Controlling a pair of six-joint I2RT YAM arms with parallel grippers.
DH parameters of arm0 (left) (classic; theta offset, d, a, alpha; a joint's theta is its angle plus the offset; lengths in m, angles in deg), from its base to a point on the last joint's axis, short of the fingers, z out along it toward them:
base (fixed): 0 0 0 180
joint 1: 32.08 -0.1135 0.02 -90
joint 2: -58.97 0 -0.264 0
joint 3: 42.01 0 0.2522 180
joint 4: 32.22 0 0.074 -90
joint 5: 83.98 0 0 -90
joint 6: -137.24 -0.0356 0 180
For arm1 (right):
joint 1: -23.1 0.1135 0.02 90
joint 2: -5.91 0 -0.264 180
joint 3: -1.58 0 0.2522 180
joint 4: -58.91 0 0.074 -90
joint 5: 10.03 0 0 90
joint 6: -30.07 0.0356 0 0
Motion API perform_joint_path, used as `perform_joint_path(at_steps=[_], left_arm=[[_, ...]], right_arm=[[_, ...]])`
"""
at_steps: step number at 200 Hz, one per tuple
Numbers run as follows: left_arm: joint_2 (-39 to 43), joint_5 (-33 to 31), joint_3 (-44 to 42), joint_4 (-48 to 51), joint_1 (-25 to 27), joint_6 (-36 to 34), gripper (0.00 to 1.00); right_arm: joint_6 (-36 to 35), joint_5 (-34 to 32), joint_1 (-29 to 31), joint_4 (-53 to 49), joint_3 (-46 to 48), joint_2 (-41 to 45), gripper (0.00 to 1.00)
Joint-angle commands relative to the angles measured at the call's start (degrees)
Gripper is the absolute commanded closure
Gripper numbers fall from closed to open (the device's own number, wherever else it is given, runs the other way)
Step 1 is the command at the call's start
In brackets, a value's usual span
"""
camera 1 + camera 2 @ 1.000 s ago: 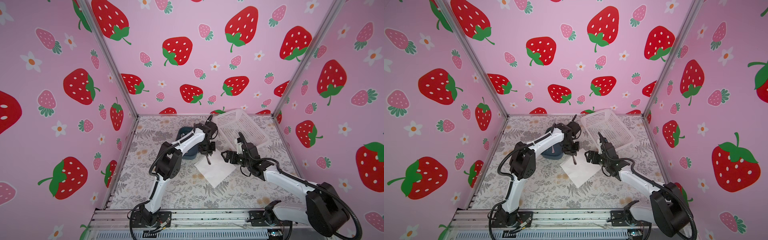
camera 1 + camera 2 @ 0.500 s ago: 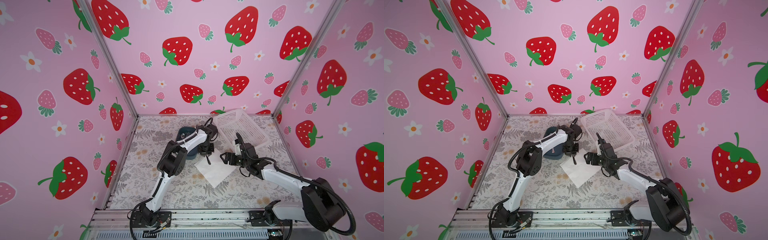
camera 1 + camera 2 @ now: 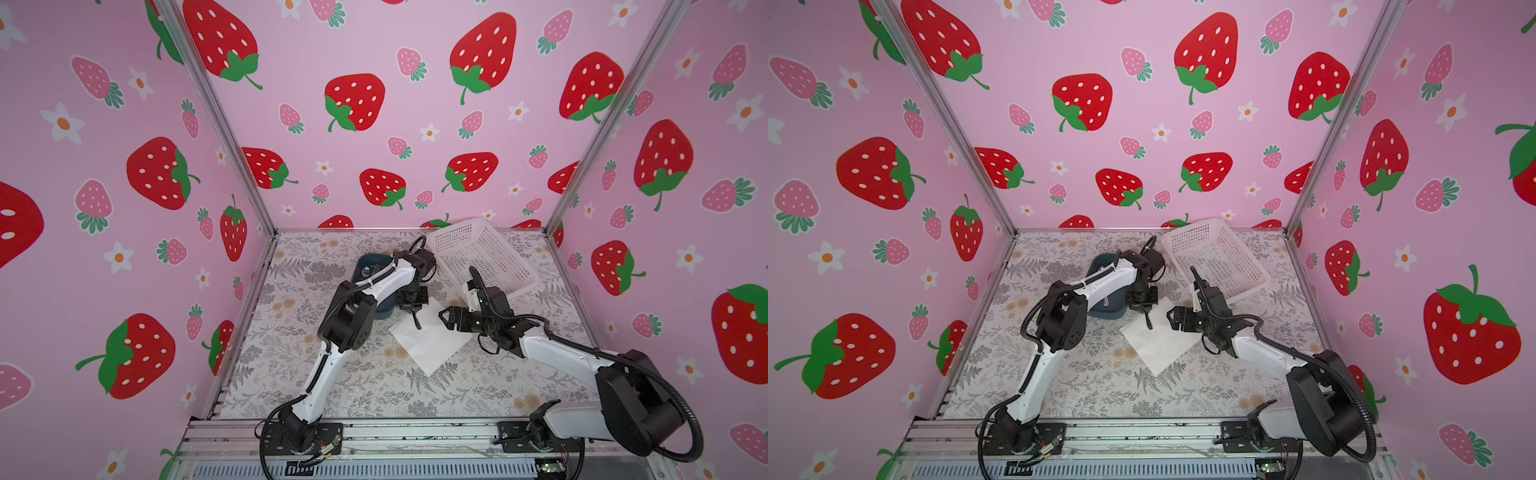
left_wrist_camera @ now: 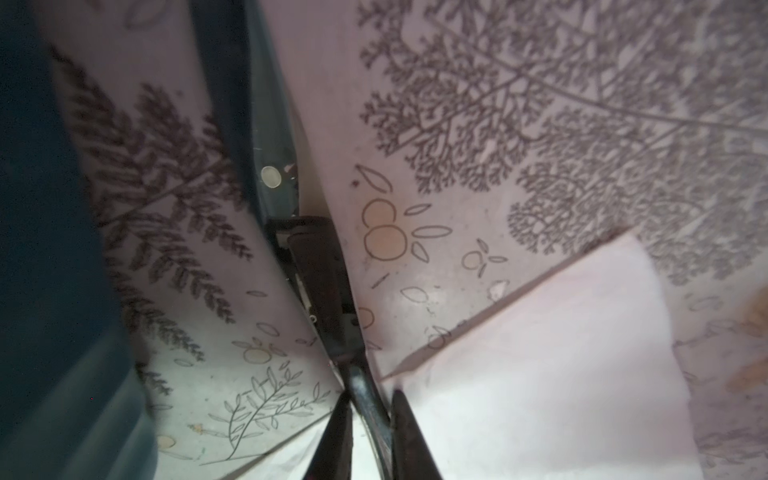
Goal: Place the utensils on the paper napkin and roll it up
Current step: 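Carry the knife with the left gripper over the white napkin, then lower the knife onto the napkin with the left gripper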
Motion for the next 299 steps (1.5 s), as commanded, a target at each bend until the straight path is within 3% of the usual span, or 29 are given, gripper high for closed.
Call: perform_joint_path(at_steps=[1,112,205,299], left_arm=[[-1.9,-1.2,1.3,2.1,0.0,0.4,0.85],[5.1,-0.2,3.3,2.9,1.8,0.0,0.89],[2.9,8.4,1.7,-2.9,6.4,3.9,0.89],[2.2,8.8,-3.2,-6.5,6.9,6.7,0.89]], right_arm=[[-0.5,0.2,-0.2,0.4,-1.4,-0.3,0.11],[0.8,-4.1,-0.8,-0.3,0.1,3.0,0.11],[2.5,-6.7,-3.7,-1.0,3.8,8.0,0.11],[2.1,-6.1,-4.1,-0.9,4.4,7.7,0.1]])
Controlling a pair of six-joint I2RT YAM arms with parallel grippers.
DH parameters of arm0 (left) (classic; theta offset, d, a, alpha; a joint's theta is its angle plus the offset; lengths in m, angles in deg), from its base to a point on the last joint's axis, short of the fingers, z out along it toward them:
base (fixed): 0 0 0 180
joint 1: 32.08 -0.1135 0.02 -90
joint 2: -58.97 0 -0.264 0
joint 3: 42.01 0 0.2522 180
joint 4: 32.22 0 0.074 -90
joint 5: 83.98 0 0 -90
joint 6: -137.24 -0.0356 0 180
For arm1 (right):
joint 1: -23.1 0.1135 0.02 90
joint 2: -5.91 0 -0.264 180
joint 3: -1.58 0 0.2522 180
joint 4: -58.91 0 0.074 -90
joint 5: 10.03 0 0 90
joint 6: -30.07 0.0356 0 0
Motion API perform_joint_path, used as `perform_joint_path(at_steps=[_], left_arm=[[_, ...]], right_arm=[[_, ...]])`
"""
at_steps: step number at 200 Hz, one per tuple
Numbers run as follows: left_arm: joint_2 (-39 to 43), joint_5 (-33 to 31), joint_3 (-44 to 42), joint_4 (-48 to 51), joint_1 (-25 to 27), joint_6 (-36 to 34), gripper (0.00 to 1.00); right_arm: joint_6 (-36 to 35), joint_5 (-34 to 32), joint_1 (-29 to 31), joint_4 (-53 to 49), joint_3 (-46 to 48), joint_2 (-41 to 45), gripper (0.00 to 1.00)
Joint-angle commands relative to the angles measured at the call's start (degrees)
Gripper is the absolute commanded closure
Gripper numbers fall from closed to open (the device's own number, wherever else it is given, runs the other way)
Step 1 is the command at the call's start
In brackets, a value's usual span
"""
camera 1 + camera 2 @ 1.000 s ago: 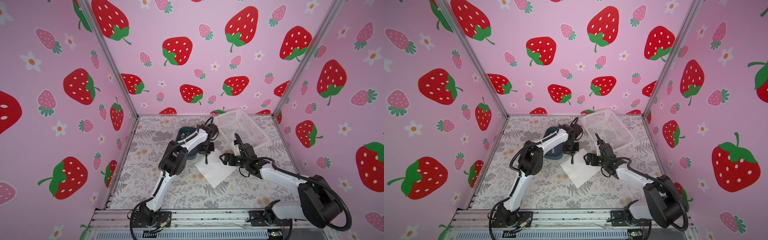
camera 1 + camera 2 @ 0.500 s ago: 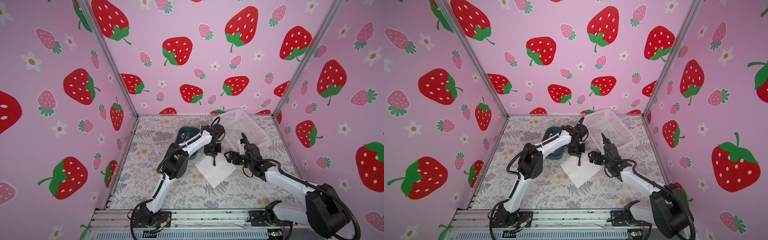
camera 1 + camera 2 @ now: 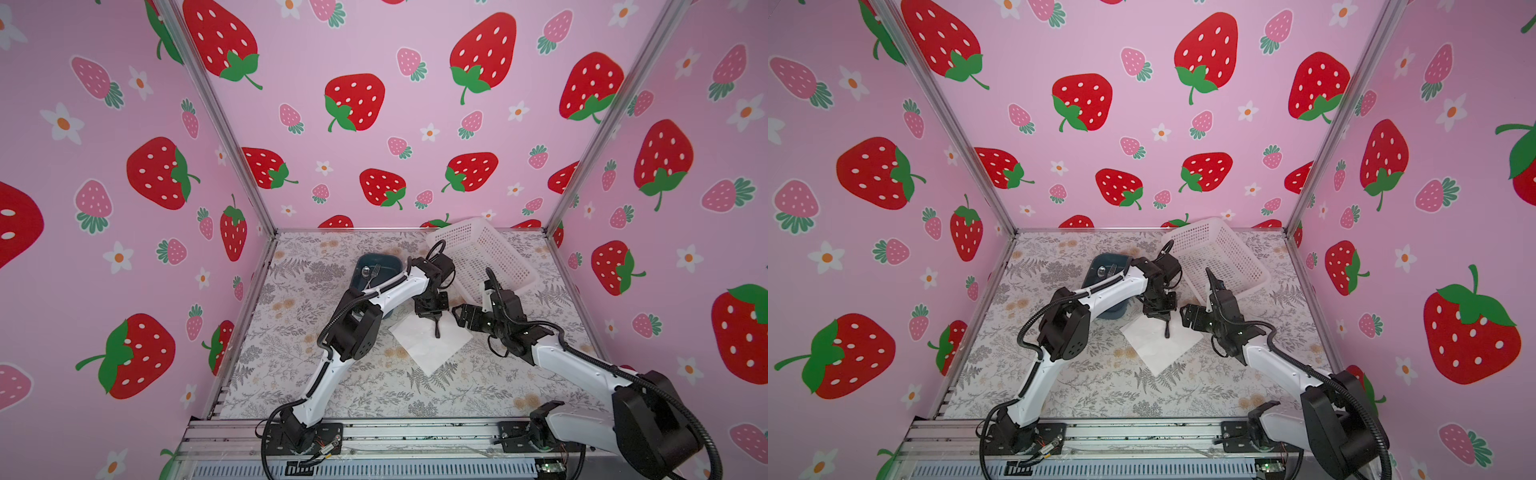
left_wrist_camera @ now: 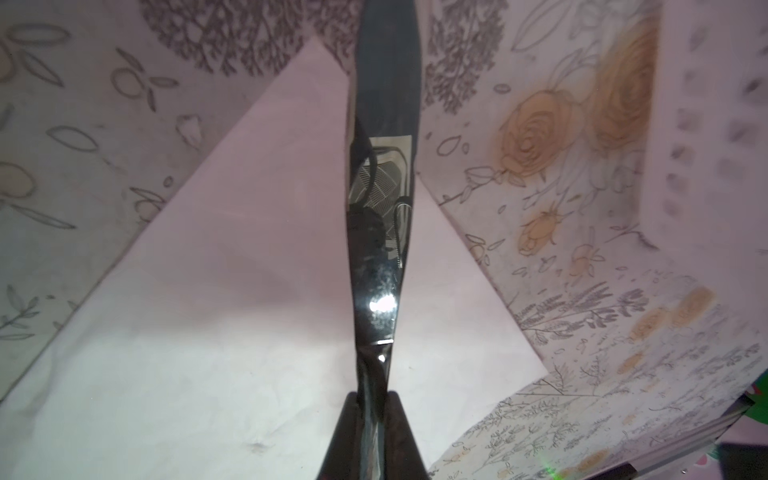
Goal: Place the utensils on the paper napkin and roll it up
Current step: 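Lower the knife onto the napkin with the left gripper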
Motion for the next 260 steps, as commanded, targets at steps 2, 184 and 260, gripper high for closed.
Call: perform_joint_path(at_steps=[2,184,260], left_arm=[[-0.9,0.2,-1.2,-0.6,0.3,1.6,0.89],[1.0,0.5,-5.1,-4.2,1.1,5.3,0.87],[4.4,-1.2,-6.3,-4.5,1.3,5.9,0.87]], right_arm=[[0.4,-0.5,-0.4,-0.3,0.6,0.6,0.1],[0.1,0.3,-0.4,0.4,1.1,-0.8,0.1],[0.3,0.3,-0.5,0.5,1.1,-0.8,0.1]])
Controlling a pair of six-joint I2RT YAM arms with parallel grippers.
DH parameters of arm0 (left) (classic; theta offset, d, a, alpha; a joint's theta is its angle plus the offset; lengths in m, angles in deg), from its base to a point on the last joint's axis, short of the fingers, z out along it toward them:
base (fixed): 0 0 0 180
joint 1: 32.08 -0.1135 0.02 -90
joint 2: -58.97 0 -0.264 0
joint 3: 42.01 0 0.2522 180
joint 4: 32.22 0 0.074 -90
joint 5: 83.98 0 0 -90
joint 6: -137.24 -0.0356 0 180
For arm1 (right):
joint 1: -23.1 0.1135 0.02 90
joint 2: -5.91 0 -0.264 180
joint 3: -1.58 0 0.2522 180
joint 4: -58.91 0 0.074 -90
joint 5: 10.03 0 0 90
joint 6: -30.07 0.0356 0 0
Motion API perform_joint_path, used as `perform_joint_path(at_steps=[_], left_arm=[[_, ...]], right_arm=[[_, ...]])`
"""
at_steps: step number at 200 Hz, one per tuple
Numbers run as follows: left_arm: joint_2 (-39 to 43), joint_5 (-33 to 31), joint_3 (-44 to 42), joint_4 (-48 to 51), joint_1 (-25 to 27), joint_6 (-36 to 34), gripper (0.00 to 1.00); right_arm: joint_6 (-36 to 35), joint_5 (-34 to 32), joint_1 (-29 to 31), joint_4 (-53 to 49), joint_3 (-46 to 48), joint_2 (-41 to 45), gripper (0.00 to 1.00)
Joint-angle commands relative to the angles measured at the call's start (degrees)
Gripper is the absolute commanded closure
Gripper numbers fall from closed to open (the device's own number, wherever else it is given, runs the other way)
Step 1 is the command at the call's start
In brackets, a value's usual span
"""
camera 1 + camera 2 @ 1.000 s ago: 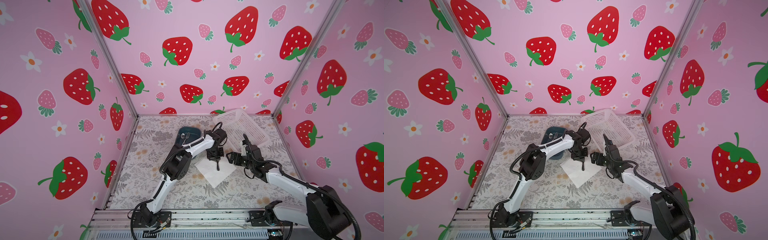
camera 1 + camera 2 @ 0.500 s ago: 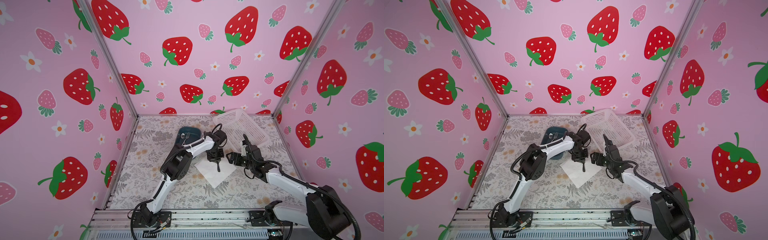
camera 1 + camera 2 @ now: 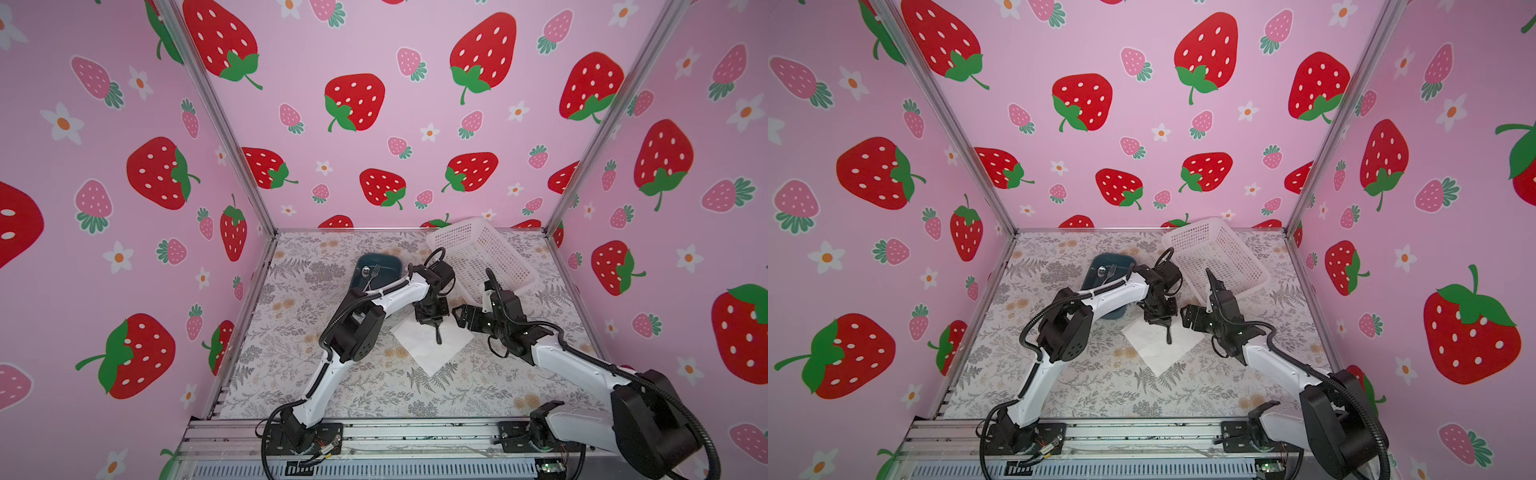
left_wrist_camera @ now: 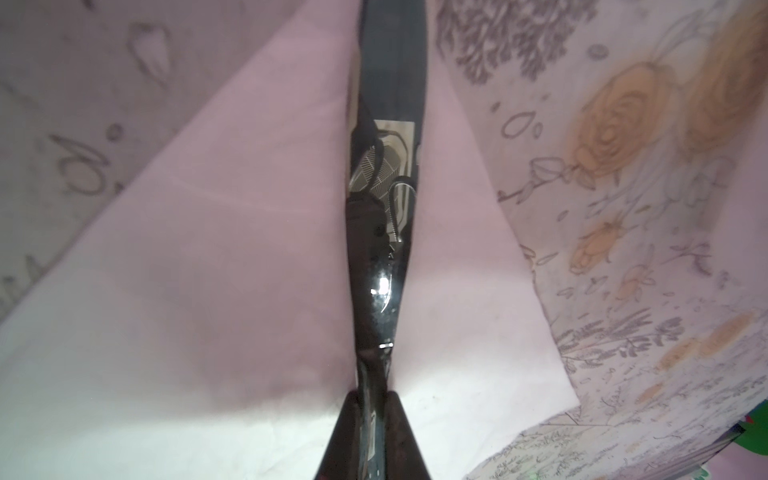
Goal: Place the utensils on the paper napkin and roll it up
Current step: 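Lower the knife onto the napkin with the left gripper, then open the left gripper to release the knife and lift away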
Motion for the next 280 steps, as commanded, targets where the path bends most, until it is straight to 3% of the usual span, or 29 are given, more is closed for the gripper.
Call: perform_joint_path(at_steps=[1,179,280], left_arm=[[3.1,-1.1,-0.5,0.5,0.5,0.7,0.87],[0.5,0.6,-1.7,-1.8,0.8,1.4,0.83],[-1.2,0.7,0.0,-0.5,0.6,-1.1,0.87]], right_arm=[[0.3,0.1,-0.3,0.4,0.7,-0.4,0.1],[0.9,-0.4,-0.3,0.4,1.2,-0.4,0.1],[0.8,-0.7,-0.3,0.0,1.0,0.0,0.1]])
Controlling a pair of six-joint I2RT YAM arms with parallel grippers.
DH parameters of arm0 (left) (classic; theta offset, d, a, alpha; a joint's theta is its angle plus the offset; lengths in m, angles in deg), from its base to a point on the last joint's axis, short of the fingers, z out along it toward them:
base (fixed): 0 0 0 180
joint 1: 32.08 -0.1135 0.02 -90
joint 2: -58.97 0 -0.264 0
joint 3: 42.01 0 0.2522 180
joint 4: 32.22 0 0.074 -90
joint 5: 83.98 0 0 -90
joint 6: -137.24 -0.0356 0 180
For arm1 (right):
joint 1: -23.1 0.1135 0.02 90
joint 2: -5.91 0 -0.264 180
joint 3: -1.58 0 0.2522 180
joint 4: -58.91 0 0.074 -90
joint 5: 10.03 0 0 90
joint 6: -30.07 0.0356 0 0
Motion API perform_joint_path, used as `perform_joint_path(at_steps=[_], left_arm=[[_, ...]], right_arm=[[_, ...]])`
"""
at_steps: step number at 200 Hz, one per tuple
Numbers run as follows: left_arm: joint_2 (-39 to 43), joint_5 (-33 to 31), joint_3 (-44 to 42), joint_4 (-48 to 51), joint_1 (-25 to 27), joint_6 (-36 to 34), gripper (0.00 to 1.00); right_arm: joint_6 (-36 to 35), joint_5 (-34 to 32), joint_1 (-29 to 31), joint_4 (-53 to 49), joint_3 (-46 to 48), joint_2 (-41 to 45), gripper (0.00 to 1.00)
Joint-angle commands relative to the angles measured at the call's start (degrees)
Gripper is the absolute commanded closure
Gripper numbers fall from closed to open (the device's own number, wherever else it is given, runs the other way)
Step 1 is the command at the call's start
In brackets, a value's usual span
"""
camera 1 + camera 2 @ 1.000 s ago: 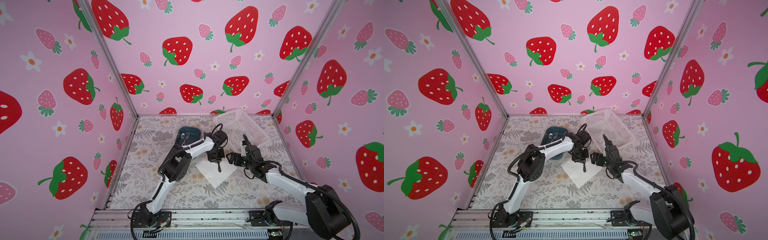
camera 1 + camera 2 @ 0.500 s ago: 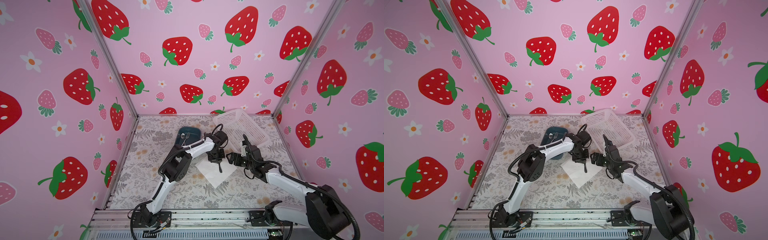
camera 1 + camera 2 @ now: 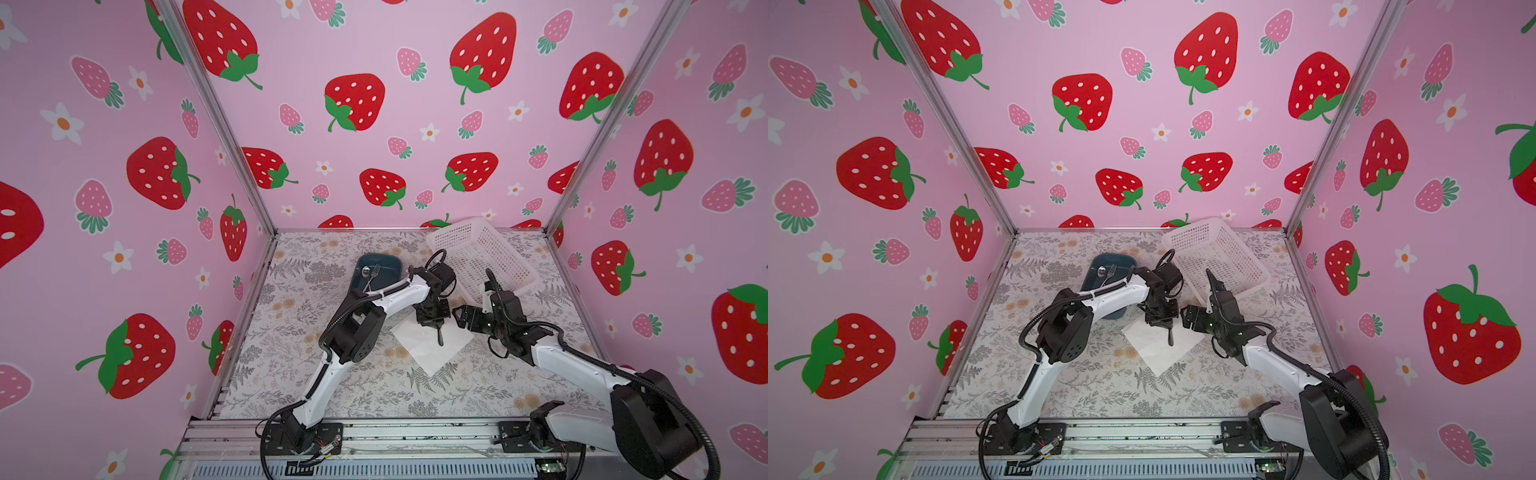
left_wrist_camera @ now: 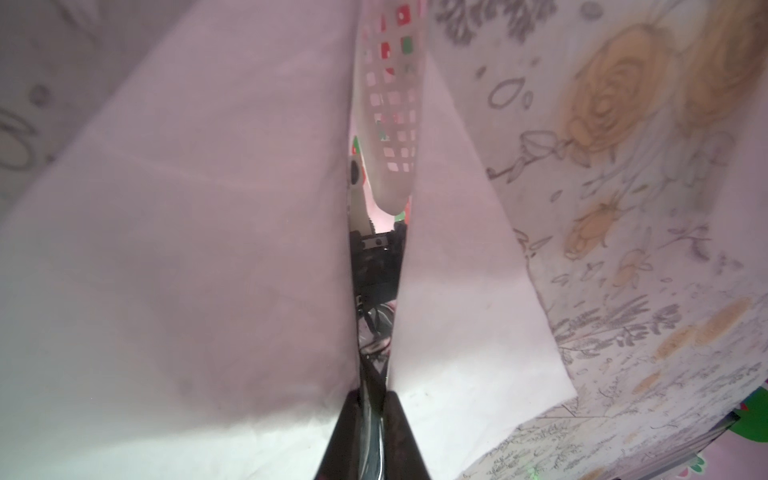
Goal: Place the utensils on the paper napkin and roll it up
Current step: 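Open the left gripper to release the knife and lift away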
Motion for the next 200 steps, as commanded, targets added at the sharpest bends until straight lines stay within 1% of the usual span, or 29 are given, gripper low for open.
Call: perform_joint_path(at_steps=[1,62,86,100,114,125,146,150,200], left_arm=[[-1.4,-0.4,1.6,1.5,0.1,-0.9,0.87],[-0.4,0.1,1.7,0.9,0.1,-1.1,0.85],[1.5,-1.0,1.3,0.6,0.2,-2.1,0.81],[3.7,-2.5,0.8,0.0,0.4,-3.6,0.75],[6.3,-4.4,-0.4,-1.0,0.6,-4.5,0.65],[8.1,-5.7,-1.4,-1.5,0.6,-4.8,0.6],[11.4,-7.3,-3.0,-2.1,0.6,-5.2,0.59],[12.0,-9.2,-3.3,-2.3,0.6,-5.5,0.59],[21.9,-15.7,-10.6,-5.7,0.5,-8.4,0.57]], right_arm=[[0.6,-0.7,-0.3,-0.2,0.6,0.0,0.1],[0.7,-1.0,-0.3,-0.4,0.5,0.3,0.1],[0.7,-1.0,-0.2,-0.6,0.3,0.9,0.1],[0.4,-0.7,-0.3,-0.6,0.4,1.7,0.1],[-0.2,-0.9,-0.3,-0.4,0.5,3.1,0.1],[0.0,-1.5,-0.3,-0.3,0.7,4.2,0.09],[0.0,-2.2,-0.2,-0.5,0.8,6.3,0.08],[0.0,-2.2,-0.2,-0.5,0.8,6.7,0.08],[1.7,-3.1,-0.3,-0.1,1.4,9.8,0.03]])
